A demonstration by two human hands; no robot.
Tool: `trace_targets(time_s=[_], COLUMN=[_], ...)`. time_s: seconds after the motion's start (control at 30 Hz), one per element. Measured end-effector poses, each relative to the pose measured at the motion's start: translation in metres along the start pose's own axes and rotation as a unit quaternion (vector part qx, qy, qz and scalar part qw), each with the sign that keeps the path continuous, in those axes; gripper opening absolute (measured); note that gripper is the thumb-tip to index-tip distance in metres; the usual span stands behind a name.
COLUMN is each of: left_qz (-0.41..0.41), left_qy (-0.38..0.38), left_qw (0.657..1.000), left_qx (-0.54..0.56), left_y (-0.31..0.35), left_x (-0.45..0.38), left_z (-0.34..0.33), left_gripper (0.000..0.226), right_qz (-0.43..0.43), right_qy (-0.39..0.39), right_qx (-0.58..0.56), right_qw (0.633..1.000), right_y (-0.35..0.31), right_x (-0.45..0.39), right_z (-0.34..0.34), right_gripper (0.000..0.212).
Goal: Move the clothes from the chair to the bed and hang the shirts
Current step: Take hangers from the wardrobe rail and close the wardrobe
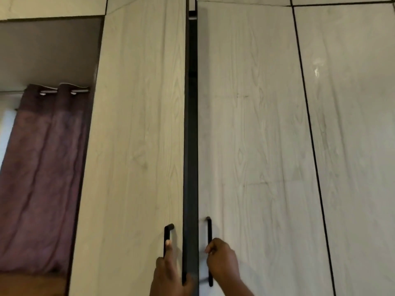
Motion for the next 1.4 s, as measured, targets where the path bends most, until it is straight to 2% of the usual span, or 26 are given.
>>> trace_targets(time_s=[0.03, 0.1, 0.2, 0.23, 0.33, 0.37, 0.47, 0.53, 0.63, 0.7, 0.77, 0.83, 0.87, 0.93, 1.0, 1.13, 1.27, 1.4], left_qz=[0.015, 0.045, 0.009, 0.003, 0.016, 0.018, 0.037, 0.019, -0.027, -0.005, 0.026, 0.03, 0.017, -0.041, -0.132, -0.285, -0.286, -0.296], left_qy=[-0.022, -0.009, -0.013, -0.018, -0.008, 0.001, 0.028, 0.061, 0.103, 0.129, 0.171, 0.226, 0.252, 0.25, 0.195, 0.105, 0.048, 0.013], left_qw=[1.0, 0.998, 0.997, 0.997, 0.994, 0.993, 0.985, 0.975, 0.957, 0.948, 0.936, 0.931, 0.933, 0.949, 0.96, 0.933, 0.924, 0.905], left_qx=[-0.005, -0.036, -0.078, -0.081, -0.106, -0.115, -0.164, -0.212, -0.272, -0.292, -0.306, -0.285, -0.255, -0.185, -0.151, -0.192, -0.249, -0.305], left_y=[0.001, 0.008, 0.021, 0.023, 0.027, 0.028, 0.028, 0.033, 0.038, 0.037, 0.039, 0.06, 0.076, 0.122, 0.176, 0.224, 0.214, 0.19], left_x=[0.007, 0.017, 0.035, 0.039, 0.055, 0.059, 0.072, 0.079, 0.083, 0.084, 0.08, 0.062, 0.048, 0.015, -0.013, -0.054, -0.096, -0.133], left_z=[0.005, 0.028, 0.058, 0.069, 0.103, 0.112, 0.138, 0.151, 0.167, 0.183, 0.202, 0.223, 0.231, 0.234, 0.222, 0.187, 0.174, 0.16], left_gripper=[0.125, 0.139, 0.136, 0.132, 0.126, 0.126, 0.124, 0.119, 0.129, 0.131, 0.112, 0.083, 0.082, 0.092, 0.098, 0.088, 0.092, 0.093], right_qz=[-0.001, 0.001, 0.013, 0.017, 0.015, 0.01, -0.021, -0.037, -0.074, -0.093, -0.075, 0.007, 0.052, 0.129, 0.205, 0.339, 0.347, 0.301], right_qy=[0.006, 0.029, 0.058, 0.063, 0.119, 0.144, 0.185, 0.206, 0.24, 0.287, 0.384, 0.469, 0.488, 0.477, 0.443, 0.359, 0.307, 0.275], right_qx=[0.001, 0.002, -0.002, 0.004, 0.097, 0.114, 0.113, 0.104, 0.104, 0.111, 0.13, 0.144, 0.149, 0.134, 0.12, 0.164, 0.25, 0.385], right_qw=[1.0, 1.0, 0.998, 0.998, 0.988, 0.983, 0.976, 0.972, 0.962, 0.947, 0.911, 0.871, 0.858, 0.859, 0.865, 0.854, 0.85, 0.828], right_y=[-0.002, -0.007, -0.008, -0.008, -0.01, -0.011, -0.01, -0.008, -0.005, 0.001, 0.001, -0.014, -0.03, -0.077, -0.13, -0.204, -0.21, -0.17], right_x=[0.007, 0.025, 0.055, 0.067, 0.102, 0.112, 0.145, 0.163, 0.191, 0.206, 0.217, 0.218, 0.215, 0.208, 0.202, 0.179, 0.128, 0.059], right_z=[0.003, 0.007, 0.006, 0.006, 0.014, 0.02, 0.041, 0.056, 0.08, 0.096, 0.114, 0.13, 0.137, 0.145, 0.15, 0.152, 0.167, 0.186], right_gripper=[0.031, 0.023, 0.011, 0.019, 0.059, 0.063, 0.051, 0.045, 0.049, 0.053, 0.057, 0.068, 0.073, 0.078, 0.082, 0.077, 0.07, 0.073])
Point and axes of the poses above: each hand's wrist, its own x-axis away from the middle knuckle, its own z-axis out of the back of the hand, y = z × x, the point moved 2 cm from there along -x, towards the middle knuckle, and after that the axes turned 5 degrees about x, right-handed, at the moved point
